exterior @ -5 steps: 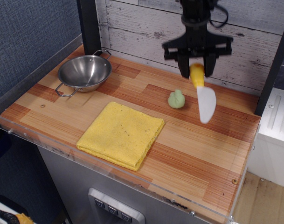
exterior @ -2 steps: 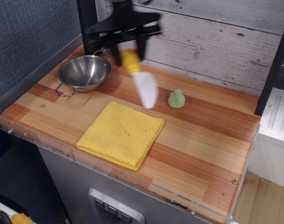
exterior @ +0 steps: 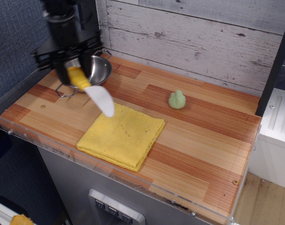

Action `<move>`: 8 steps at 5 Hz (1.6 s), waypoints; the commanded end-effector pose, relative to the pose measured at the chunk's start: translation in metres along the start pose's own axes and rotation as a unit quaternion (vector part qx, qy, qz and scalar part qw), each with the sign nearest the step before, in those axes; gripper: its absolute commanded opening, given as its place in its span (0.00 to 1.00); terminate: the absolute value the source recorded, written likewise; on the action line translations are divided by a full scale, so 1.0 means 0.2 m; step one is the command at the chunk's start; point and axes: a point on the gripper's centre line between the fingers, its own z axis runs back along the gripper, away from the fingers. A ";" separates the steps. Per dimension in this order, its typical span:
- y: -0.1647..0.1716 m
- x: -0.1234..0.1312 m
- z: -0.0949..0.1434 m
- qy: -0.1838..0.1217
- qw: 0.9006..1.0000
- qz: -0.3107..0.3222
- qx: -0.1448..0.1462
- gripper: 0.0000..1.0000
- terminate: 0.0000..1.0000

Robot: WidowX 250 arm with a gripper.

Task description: Move yellow knife to lower left corner

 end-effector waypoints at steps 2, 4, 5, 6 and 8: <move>0.24 0.03 -0.02 -0.029 0.993 0.106 0.050 0.00 0.00; 0.37 0.04 -0.08 -0.026 0.988 0.123 0.088 0.00 0.00; 0.39 0.04 -0.14 -0.022 0.988 0.123 0.092 0.00 0.00; 0.35 0.05 -0.21 -0.016 0.989 0.113 0.090 0.00 0.00; 0.30 0.09 -0.28 -0.018 0.989 0.110 0.101 0.00 0.00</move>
